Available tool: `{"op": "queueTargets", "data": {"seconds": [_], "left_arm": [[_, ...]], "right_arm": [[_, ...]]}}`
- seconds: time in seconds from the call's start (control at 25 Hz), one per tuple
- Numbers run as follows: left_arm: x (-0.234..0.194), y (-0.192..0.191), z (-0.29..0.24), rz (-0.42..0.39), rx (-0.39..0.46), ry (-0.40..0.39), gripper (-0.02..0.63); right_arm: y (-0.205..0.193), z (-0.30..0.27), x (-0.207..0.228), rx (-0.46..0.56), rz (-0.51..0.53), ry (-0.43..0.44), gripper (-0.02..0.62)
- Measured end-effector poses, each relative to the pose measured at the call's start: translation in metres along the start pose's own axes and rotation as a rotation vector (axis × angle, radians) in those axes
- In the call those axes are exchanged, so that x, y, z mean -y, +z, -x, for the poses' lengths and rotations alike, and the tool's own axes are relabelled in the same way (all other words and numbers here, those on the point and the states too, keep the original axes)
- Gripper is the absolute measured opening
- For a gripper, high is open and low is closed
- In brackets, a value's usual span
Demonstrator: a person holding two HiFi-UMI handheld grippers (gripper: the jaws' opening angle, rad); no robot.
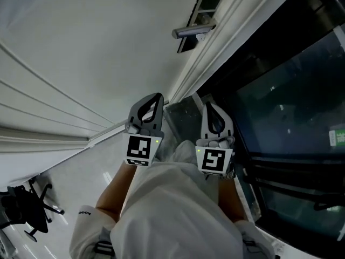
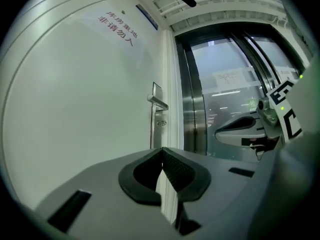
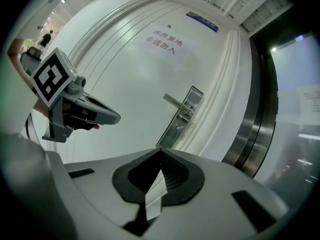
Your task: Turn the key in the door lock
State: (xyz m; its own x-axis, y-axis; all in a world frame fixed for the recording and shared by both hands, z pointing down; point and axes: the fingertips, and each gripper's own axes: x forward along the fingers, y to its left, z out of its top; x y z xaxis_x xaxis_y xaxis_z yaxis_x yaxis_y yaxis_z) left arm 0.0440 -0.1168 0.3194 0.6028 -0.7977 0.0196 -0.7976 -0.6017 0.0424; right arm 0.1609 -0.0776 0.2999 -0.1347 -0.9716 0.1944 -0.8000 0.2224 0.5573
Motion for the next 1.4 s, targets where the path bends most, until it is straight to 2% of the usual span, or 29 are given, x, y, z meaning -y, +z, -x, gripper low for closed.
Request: {"op": "queueTargets", "data": {"seconds": [0.16, 0.32, 0.4, 0.6, 0.84, 1.0, 1.12, 1.2, 1.28, 1.4], "left_arm": [[0.001, 0.006, -0.010, -0.010, 0.012, -0.035, 0.009], [0.002, 0.016, -0.013, -0.003, 0.012, -0.066, 0.010], [-0.003, 0.022, -0.013, 0.011, 0.017, -0.071, 0.010], [-0.021, 0.030, -0.022, -0.002, 0.019, -0.030, 0.010], [-0.041, 0.030, -0.030, 0.044, 0.017, 0.031, 0.009], [-0.048, 0.030, -0.037, 0.081, 0.021, 0.088, 0.009], [-0.043, 0.034, -0.042, 0.050, 0.020, 0.070, 0.010], [-0.045, 0.035, -0.042, 0.041, 0.018, 0.071, 0.009], [-0.049, 0.032, -0.042, 0.047, 0.014, 0.080, 0.011], [-0.051, 0.026, -0.044, 0.044, 0.003, 0.082, 0.010]], "right_arm": [[0.008, -0.004, -0.010, -0.004, 0.079, -0.001, 0.000], [0.017, -0.013, -0.016, 0.020, 0.306, -0.030, 0.000], [0.022, -0.023, -0.013, 0.039, 0.377, -0.039, 0.001], [0.032, -0.057, 0.008, 0.063, 0.464, -0.049, 0.000], [0.041, -0.104, 0.034, 0.070, 0.595, -0.103, 0.000], [0.046, -0.129, 0.034, 0.083, 0.615, -0.022, 0.002], [0.049, -0.140, 0.043, 0.074, 0.678, -0.035, 0.002], [0.049, -0.149, 0.045, 0.055, 0.698, -0.028, 0.028], [0.047, -0.159, 0.045, 0.027, 0.714, -0.014, 0.103], [0.043, -0.170, 0.045, -0.004, 0.768, -0.025, 0.130]]}}
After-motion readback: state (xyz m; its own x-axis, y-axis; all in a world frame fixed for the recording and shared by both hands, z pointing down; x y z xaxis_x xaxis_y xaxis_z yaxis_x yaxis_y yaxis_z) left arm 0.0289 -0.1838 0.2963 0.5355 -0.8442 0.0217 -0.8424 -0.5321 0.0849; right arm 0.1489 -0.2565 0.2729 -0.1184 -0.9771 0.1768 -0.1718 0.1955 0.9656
